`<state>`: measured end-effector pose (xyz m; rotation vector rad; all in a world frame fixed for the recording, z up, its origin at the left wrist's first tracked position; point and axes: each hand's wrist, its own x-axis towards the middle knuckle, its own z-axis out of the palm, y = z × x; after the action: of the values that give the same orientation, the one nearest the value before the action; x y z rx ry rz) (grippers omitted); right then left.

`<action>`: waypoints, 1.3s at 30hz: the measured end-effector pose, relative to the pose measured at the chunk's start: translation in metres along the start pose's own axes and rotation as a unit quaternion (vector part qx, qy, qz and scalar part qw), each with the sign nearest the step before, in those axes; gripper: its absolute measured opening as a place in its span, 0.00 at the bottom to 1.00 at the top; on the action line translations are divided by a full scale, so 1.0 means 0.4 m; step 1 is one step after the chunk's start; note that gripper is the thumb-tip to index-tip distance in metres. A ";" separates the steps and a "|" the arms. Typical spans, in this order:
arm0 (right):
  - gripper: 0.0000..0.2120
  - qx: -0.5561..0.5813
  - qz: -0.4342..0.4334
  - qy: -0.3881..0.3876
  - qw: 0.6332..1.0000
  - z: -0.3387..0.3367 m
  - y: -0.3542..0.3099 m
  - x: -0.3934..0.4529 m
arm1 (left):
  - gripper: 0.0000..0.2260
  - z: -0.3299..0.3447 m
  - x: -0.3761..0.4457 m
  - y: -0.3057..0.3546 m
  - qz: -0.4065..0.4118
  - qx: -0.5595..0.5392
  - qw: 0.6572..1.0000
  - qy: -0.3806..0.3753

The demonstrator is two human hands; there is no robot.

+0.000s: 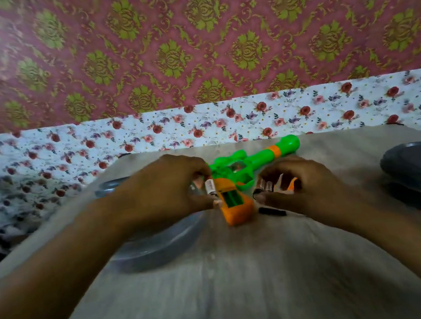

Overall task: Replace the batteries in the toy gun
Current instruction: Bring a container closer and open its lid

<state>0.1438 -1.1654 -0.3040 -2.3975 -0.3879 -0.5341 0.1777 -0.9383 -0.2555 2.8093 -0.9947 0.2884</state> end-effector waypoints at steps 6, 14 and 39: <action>0.17 -0.039 -0.076 -0.095 0.992 0.088 -0.157 0.113 | 0.16 -0.009 -0.086 -0.120 -0.083 -0.029 0.994 -0.063; 0.16 -0.166 -0.047 -0.338 0.925 0.219 -0.252 0.224 | 0.11 0.028 -0.102 -0.200 -0.115 -0.031 0.985 -0.123; 0.18 -0.260 -0.139 -0.097 0.951 0.238 -0.180 0.239 | 0.27 0.042 -0.133 -0.266 -0.140 0.011 0.988 0.058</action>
<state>0.2247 -1.0365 -0.2893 -2.9388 -0.7590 -0.5809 0.2069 -0.8276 -0.2919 2.8656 -0.5666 0.4237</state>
